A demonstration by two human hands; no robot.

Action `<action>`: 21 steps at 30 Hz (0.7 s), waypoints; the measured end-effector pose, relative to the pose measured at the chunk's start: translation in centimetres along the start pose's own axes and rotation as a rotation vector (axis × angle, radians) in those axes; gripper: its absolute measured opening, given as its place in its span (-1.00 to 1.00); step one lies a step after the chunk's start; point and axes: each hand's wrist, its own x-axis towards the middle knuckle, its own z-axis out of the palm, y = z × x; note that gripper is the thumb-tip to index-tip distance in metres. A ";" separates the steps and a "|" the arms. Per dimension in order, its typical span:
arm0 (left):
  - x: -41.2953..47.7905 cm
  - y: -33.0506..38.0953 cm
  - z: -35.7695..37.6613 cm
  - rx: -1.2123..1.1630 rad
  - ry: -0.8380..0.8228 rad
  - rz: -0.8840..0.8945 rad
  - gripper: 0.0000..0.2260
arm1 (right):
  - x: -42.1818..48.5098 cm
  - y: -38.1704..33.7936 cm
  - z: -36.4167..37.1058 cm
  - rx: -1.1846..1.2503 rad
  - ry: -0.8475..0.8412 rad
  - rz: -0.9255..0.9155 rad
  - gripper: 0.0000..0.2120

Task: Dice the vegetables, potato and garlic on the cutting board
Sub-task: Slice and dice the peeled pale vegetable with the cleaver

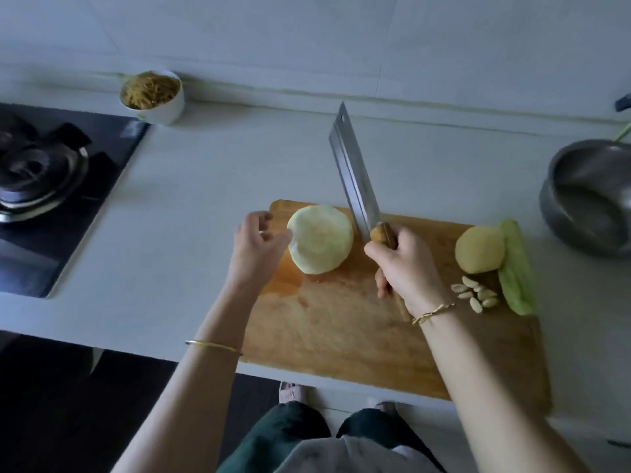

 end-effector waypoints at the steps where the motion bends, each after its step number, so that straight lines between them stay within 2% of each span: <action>1: 0.4 -0.4 0.0 0.008 -0.059 -0.011 -0.58 | -0.7 -0.1 0.4 -0.003 0.034 -0.005 -0.91; 7: 1.8 -0.8 1.2 0.058 -0.296 -0.144 -0.26 | -3.6 -0.3 0.6 -0.088 0.126 -0.027 -0.83; 11: 1.5 -1.1 2.0 0.058 -0.377 -0.158 -0.25 | -4.5 -0.6 0.6 -0.112 0.127 -0.013 -0.77; 17: 1.5 -1.5 2.0 -0.146 -0.423 -0.224 -0.31 | -4.9 -1.2 0.4 -0.119 0.106 0.005 -0.73; 21: 2.0 -1.3 2.0 -0.163 -0.496 -0.228 -0.31 | -4.9 -1.6 0.4 -0.139 0.081 -0.013 -0.74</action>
